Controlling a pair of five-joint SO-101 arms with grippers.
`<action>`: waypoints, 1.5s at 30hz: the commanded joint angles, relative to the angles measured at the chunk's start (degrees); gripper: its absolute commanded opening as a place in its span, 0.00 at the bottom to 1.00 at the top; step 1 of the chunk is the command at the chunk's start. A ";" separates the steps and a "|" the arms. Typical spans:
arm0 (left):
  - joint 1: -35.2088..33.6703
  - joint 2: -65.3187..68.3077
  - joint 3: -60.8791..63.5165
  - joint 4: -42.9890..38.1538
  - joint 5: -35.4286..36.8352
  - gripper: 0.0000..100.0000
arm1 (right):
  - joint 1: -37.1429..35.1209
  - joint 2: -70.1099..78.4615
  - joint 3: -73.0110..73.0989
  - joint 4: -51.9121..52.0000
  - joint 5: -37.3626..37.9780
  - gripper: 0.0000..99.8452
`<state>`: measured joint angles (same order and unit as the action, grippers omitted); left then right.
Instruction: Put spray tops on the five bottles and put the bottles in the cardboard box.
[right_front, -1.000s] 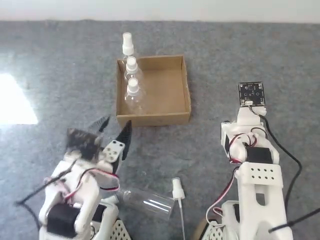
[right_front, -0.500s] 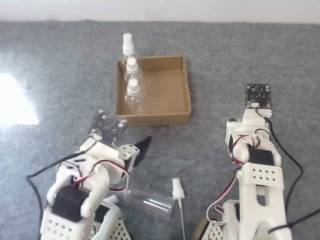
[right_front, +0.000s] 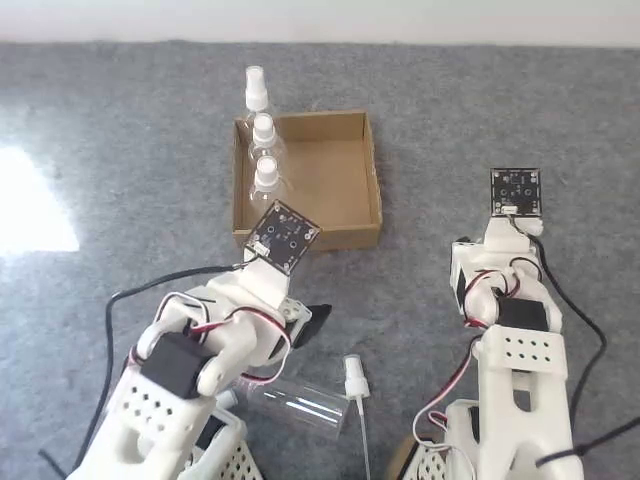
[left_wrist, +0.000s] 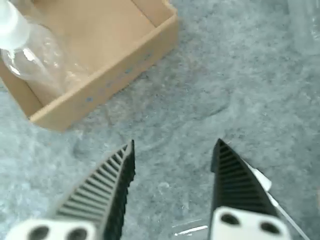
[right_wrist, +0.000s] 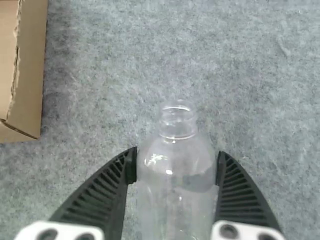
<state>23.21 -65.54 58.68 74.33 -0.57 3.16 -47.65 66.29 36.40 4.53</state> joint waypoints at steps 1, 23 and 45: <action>0.44 1.85 -3.30 -0.09 0.97 0.24 | 0.66 -1.98 -0.88 -1.63 -0.53 0.17; 8.00 31.38 -9.54 -0.88 15.74 0.29 | 5.85 -2.33 -1.76 -1.71 -2.99 0.17; 16.44 57.93 -15.16 -7.38 24.70 0.29 | 5.76 -2.33 -1.93 -1.71 -2.64 0.17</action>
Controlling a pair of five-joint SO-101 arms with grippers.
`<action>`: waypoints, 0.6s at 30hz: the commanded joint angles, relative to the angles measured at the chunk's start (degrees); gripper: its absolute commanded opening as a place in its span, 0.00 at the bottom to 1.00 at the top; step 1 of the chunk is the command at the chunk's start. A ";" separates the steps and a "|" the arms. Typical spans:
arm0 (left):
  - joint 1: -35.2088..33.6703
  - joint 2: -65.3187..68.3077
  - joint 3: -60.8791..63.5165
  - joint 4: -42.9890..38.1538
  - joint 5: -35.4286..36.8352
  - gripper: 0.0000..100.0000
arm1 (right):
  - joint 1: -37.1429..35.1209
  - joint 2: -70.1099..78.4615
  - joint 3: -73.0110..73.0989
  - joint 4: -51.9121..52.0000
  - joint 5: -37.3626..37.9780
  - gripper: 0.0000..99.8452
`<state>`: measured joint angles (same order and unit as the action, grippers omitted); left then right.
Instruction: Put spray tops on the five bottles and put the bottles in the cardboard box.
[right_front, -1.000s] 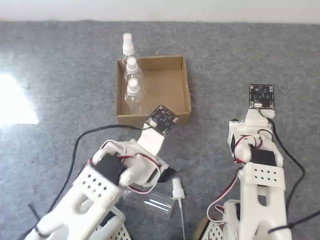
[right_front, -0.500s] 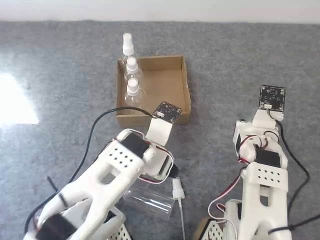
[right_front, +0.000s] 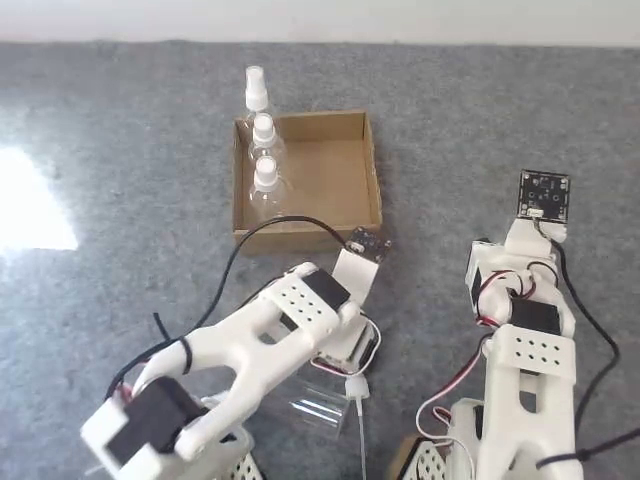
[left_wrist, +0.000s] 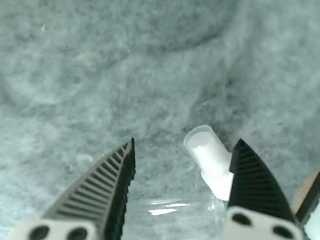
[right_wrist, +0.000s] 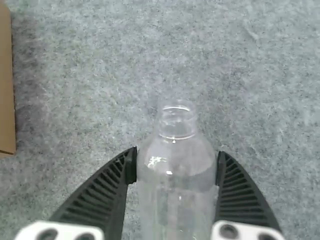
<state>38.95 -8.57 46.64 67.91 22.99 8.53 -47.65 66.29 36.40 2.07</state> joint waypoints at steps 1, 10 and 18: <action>0.70 1.58 -3.38 -1.05 1.23 0.29 | 0.40 -2.33 -1.93 -1.71 -0.18 0.17; 6.42 4.84 -3.82 -2.46 1.23 0.29 | 0.40 -2.33 -2.02 -1.71 -0.09 0.17; 9.32 4.84 -3.91 -2.55 1.05 0.27 | 0.48 -2.33 -2.02 -1.71 -0.09 0.17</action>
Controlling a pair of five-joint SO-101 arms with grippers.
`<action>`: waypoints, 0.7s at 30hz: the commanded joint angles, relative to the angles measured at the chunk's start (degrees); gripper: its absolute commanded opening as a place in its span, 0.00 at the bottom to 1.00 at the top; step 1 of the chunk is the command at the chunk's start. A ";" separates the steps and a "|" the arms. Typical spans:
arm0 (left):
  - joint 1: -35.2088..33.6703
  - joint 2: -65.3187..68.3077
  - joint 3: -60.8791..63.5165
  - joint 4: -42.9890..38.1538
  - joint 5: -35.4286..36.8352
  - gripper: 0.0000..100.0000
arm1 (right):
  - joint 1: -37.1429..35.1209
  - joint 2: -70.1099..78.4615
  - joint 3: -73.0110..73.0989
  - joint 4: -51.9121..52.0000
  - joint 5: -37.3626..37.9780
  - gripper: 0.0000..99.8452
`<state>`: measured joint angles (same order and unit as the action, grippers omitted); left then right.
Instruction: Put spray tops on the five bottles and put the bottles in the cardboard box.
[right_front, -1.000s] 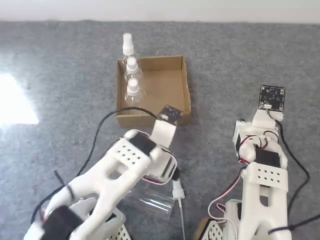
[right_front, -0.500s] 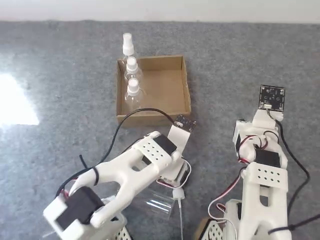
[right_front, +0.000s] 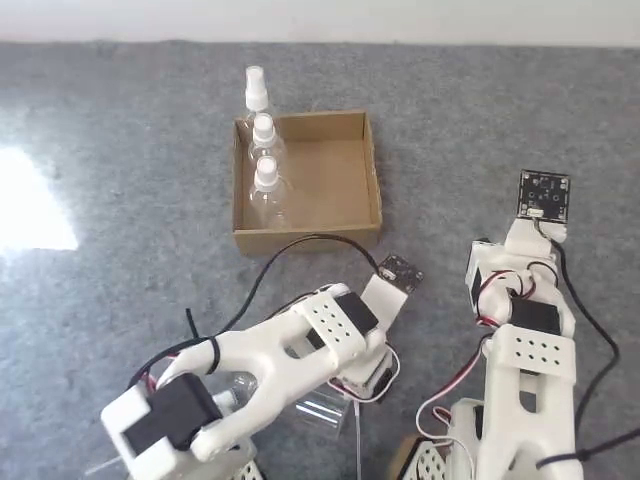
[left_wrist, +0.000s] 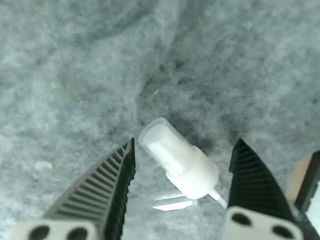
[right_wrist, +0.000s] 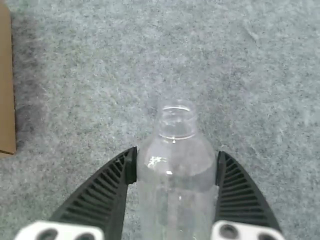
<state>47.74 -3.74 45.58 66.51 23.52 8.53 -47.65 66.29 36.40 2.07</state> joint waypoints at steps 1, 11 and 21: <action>0.53 0.00 -2.86 -1.41 0.44 0.25 | 0.48 -2.33 -2.02 -1.71 -0.09 0.17; 0.44 -0.26 -2.77 -4.66 0.35 0.09 | 0.48 -2.33 -2.02 -1.71 -0.09 0.17; 0.26 -0.44 -4.09 -4.40 0.26 0.05 | 0.48 -2.33 -2.02 -1.71 -0.09 0.17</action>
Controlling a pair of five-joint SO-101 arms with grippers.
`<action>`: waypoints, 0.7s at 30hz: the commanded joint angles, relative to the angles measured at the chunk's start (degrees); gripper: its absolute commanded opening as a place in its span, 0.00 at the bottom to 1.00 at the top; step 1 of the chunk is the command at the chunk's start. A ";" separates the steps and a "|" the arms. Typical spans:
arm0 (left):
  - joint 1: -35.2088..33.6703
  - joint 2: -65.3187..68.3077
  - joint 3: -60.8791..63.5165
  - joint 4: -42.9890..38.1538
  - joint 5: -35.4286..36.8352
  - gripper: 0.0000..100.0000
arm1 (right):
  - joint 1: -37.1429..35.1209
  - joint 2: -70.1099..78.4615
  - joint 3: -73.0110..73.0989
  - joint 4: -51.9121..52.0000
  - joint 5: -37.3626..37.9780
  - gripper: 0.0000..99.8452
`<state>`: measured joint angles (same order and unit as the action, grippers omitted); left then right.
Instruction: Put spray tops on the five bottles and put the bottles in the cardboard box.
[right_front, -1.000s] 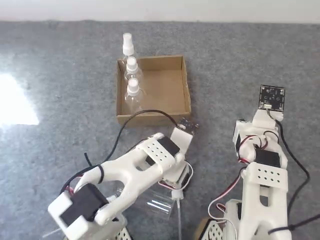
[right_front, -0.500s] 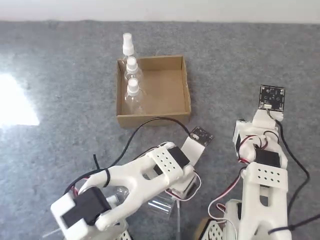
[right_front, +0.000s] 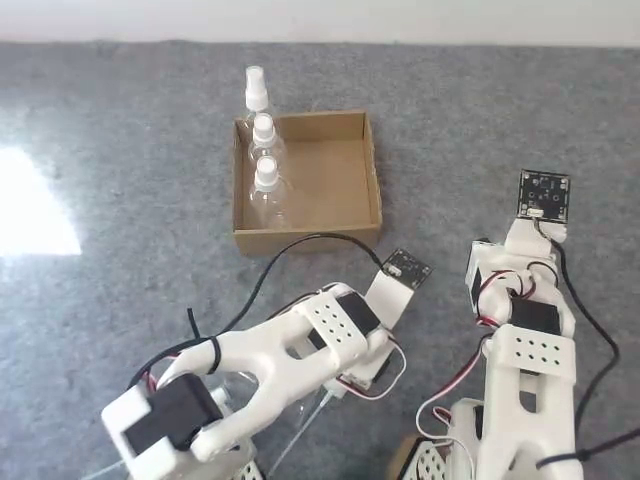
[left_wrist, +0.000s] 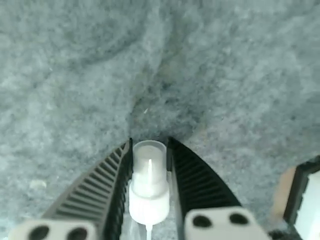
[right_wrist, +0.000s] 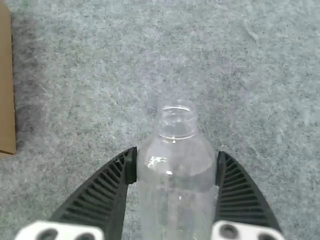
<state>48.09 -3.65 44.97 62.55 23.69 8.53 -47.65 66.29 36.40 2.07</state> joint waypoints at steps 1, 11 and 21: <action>-0.09 -0.53 -3.47 -0.44 0.09 0.05 | 0.48 -2.33 -2.02 -1.71 -0.09 0.17; -2.46 -0.53 -5.76 0.44 0.09 0.04 | 0.48 -2.24 -2.02 -1.71 -0.09 0.17; -13.80 -0.53 -9.01 0.26 -3.87 0.05 | 0.40 -2.07 -2.02 -1.71 -0.09 0.17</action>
<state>35.78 -3.65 38.64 62.64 23.16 8.53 -47.65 66.29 36.40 2.07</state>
